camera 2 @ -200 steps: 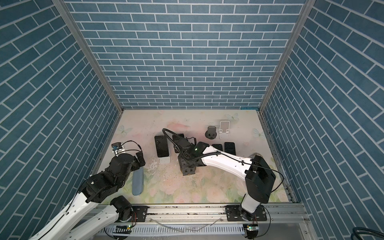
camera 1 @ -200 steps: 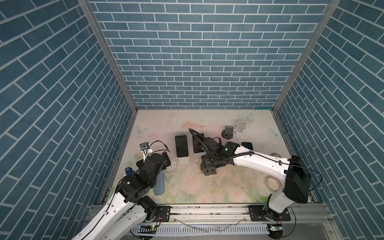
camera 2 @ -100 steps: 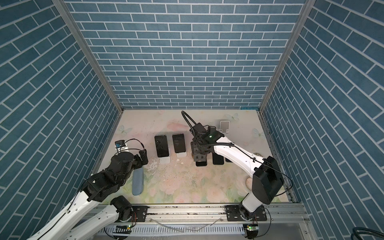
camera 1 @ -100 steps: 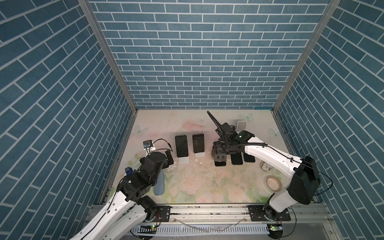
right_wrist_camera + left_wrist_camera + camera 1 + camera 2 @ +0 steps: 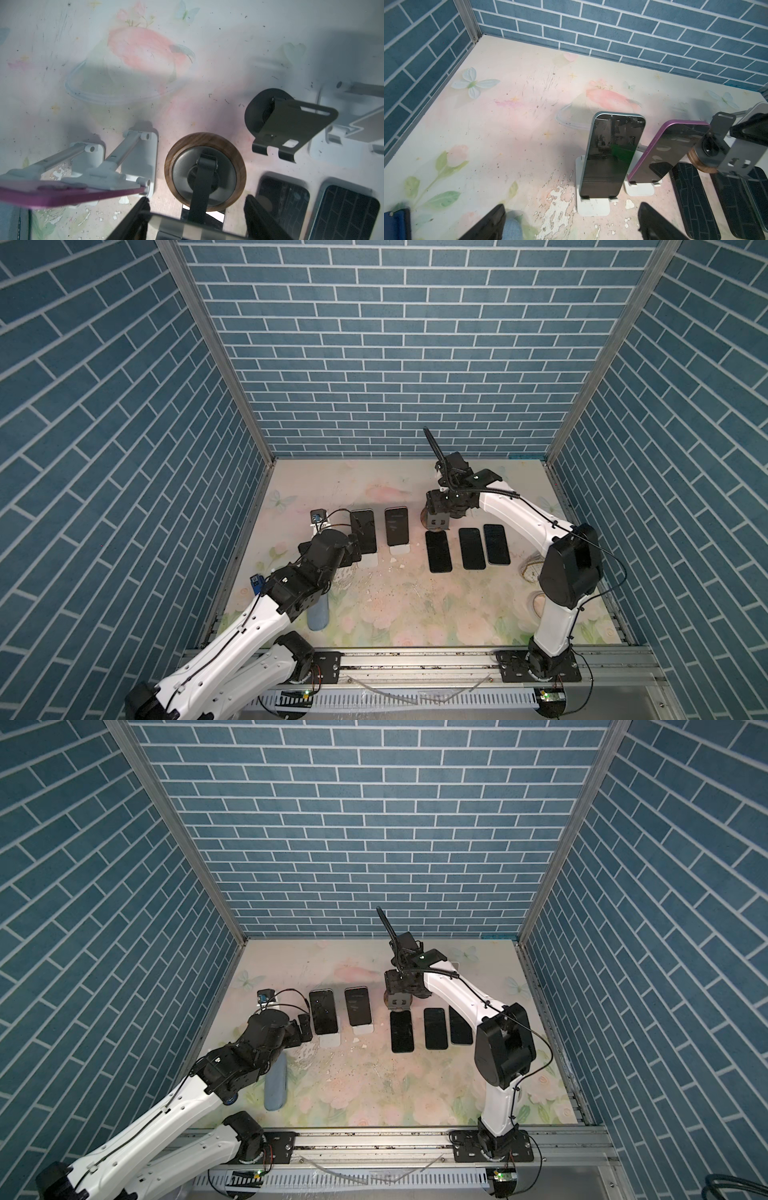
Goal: Remove the phone from the phone stand
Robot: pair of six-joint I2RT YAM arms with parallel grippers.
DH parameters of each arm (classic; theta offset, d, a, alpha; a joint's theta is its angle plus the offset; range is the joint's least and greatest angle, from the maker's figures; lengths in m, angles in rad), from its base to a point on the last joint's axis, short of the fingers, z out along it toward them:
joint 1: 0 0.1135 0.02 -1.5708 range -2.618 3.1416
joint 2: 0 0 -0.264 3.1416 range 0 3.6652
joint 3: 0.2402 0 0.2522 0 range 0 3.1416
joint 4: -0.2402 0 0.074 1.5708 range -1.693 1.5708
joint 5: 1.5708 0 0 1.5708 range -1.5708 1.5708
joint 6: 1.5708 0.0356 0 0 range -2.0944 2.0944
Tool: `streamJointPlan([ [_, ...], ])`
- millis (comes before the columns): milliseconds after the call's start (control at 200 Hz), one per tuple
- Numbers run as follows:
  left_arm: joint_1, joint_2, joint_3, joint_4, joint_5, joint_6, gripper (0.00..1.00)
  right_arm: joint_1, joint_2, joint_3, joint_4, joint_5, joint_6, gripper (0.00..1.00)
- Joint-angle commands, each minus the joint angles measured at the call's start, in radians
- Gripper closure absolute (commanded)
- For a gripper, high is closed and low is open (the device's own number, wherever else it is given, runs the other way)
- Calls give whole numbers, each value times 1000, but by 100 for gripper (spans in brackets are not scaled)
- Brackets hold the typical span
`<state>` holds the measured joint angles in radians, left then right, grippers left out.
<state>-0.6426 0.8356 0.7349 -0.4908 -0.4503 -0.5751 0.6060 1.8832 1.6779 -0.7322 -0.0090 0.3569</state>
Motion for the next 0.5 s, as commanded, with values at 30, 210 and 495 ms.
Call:
streamJointPlan([
  [30, 5, 20, 26, 70, 5, 43, 0, -33, 90, 143, -15, -70, -70, 38],
  [210, 6, 26, 12, 122, 3, 73, 0, -63, 210, 279, -55, -111, -94, 37],
  [495, 5, 55, 22, 157, 2, 122, 0, -80, 350, 409, -105, -122, -104, 37],
])
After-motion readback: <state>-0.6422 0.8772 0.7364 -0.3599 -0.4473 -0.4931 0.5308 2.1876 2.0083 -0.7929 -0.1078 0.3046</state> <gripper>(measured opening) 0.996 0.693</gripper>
